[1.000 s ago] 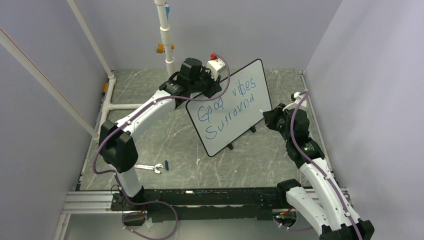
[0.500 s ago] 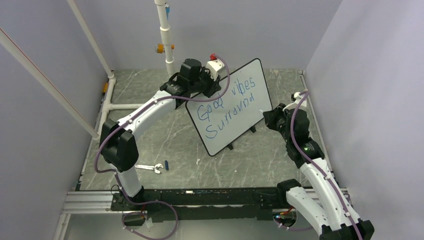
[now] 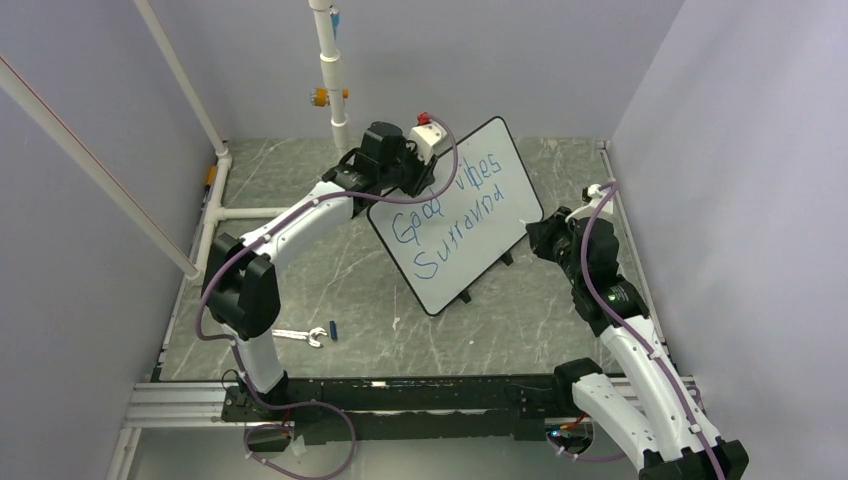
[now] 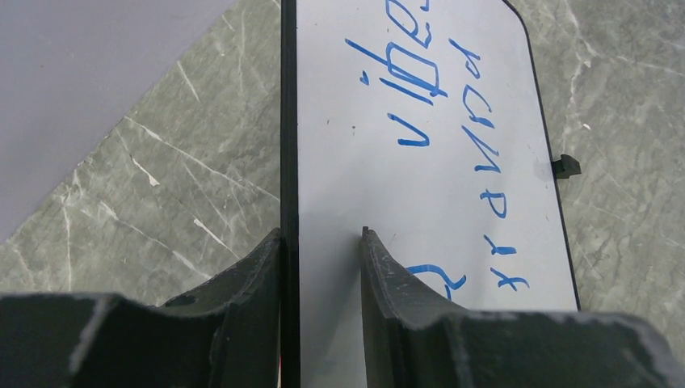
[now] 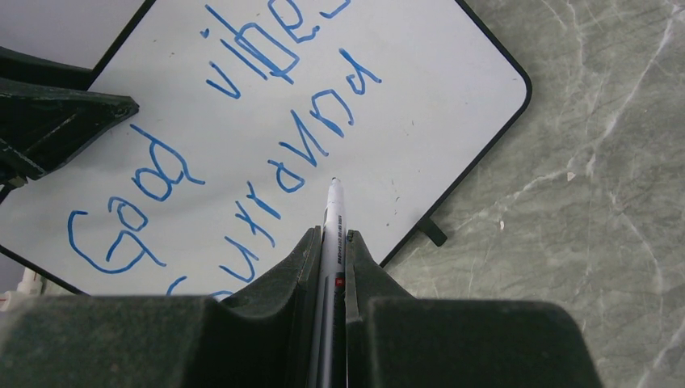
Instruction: Write a sentence on the whiteboard
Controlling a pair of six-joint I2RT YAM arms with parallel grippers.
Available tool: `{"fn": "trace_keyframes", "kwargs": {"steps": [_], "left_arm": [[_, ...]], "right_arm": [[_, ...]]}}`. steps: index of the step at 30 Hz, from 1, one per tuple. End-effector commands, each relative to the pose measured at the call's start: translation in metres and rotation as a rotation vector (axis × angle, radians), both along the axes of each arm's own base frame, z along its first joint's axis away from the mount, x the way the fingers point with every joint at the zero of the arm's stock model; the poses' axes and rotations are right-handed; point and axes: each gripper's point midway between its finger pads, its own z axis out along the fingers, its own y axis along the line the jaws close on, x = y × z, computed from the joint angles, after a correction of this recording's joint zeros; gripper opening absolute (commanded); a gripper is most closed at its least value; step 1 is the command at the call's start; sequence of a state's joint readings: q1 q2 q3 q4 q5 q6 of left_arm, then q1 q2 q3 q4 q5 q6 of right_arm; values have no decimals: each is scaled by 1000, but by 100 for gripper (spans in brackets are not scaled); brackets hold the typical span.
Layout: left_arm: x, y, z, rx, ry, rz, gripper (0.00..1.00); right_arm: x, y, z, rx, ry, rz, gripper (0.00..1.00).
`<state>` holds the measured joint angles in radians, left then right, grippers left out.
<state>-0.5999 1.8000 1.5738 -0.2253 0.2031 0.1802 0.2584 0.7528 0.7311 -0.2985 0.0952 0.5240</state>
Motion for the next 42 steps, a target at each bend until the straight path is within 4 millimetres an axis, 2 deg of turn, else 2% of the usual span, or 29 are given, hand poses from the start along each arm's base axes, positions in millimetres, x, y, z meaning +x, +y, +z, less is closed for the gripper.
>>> {"fn": "trace_keyframes", "kwargs": {"steps": [1,7,18,25,42], "left_arm": [[-57,15,-108,288,250,-124,37],[-54,20,-103,291,224,-98,45],[-54,18,-85,268,195,-89,45],[-59,8,-55,219,172,-92,47],[-68,6,21,58,90,-62,69]], "right_arm": [[2,2,15,12,-47,7,0],[1,1,14,8,-46,5,0],[2,2,13,16,-43,8,0],[2,3,13,17,-43,8,0],[0,1,22,16,-57,2,0]]}}
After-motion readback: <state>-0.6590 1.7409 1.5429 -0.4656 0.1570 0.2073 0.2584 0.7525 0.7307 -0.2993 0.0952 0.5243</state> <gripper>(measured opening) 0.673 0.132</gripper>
